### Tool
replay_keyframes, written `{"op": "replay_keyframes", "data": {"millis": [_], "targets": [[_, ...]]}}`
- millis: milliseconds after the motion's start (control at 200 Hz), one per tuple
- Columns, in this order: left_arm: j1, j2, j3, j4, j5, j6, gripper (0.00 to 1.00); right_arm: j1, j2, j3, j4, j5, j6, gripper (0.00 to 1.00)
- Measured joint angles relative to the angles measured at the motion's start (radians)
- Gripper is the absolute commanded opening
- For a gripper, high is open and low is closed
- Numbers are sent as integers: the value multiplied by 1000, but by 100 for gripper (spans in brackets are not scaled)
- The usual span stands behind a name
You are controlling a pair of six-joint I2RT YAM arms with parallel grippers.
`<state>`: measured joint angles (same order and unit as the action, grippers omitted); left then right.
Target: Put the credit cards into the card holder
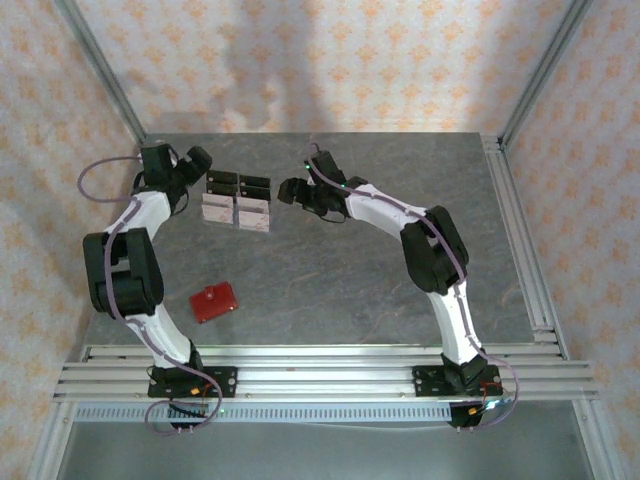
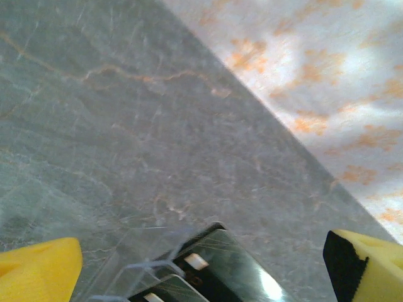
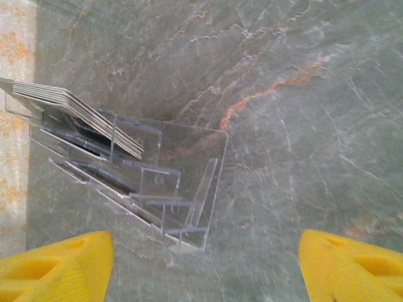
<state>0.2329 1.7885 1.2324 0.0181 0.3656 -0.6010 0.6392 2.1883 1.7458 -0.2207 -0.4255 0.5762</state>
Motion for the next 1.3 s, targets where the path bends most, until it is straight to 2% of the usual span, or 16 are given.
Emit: {"op": "replay_keyframes", "data": {"millis": [220,561,736,811,1041,1301], "targets": [[5,127,45,-10,84,16,100,1,98,73,66,-2,0,77],[5,194,89,29,143,19,100,9,227,232,112,-24,4,77],[9,201,93,45,145,20,100,10,247,253,132,-29,13,76],[9,204,93,51,148,22,100,10,237,207,182,-28,19,76],[-12,204,82,66,185,23,100,27,130,-95,356,-26,49,76],[-32,204,73,77,208,23,100,30,126,-88,437,-39,67,76]]}}
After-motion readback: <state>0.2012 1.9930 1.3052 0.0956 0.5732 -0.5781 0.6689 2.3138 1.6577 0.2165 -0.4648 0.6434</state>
